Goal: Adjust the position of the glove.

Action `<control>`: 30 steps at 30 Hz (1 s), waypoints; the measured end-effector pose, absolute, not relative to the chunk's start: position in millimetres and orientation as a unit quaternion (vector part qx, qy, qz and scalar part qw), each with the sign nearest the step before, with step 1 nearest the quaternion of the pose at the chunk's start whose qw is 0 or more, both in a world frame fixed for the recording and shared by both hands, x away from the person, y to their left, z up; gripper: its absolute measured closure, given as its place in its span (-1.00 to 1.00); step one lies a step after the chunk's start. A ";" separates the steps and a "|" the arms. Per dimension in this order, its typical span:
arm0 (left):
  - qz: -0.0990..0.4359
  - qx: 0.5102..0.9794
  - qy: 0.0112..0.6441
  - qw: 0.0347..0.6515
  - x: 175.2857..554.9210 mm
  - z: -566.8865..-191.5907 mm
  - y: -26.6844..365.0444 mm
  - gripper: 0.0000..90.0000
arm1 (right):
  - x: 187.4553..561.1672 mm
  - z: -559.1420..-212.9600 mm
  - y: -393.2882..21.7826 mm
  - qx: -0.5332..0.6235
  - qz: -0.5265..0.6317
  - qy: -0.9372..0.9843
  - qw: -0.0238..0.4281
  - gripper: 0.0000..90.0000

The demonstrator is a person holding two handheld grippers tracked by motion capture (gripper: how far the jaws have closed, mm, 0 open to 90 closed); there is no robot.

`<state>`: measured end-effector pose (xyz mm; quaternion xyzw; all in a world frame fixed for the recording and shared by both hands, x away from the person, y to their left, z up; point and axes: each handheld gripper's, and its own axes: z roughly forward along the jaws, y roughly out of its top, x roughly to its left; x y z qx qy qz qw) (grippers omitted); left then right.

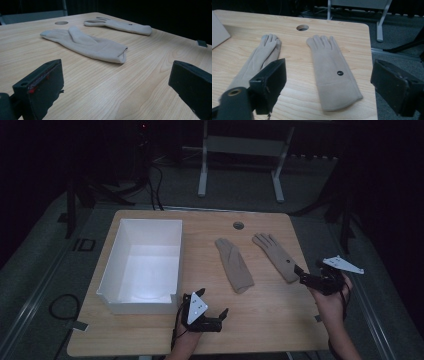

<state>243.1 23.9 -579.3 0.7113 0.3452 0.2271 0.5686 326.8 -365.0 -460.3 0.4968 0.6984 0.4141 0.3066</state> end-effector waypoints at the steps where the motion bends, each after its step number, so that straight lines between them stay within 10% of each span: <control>1: 0.227 0.711 0.345 0.569 243.1 -579.4 23.9 -0.99 | 328.7 -458.7 -362.6 0.494 0.418 0.700 0.301 -0.72; 30: 0.223 0.712 0.342 0.571 243.1 -579.4 24.1 -0.99 | 379.2 -435.8 -283.7 0.433 0.433 0.743 0.270 -0.71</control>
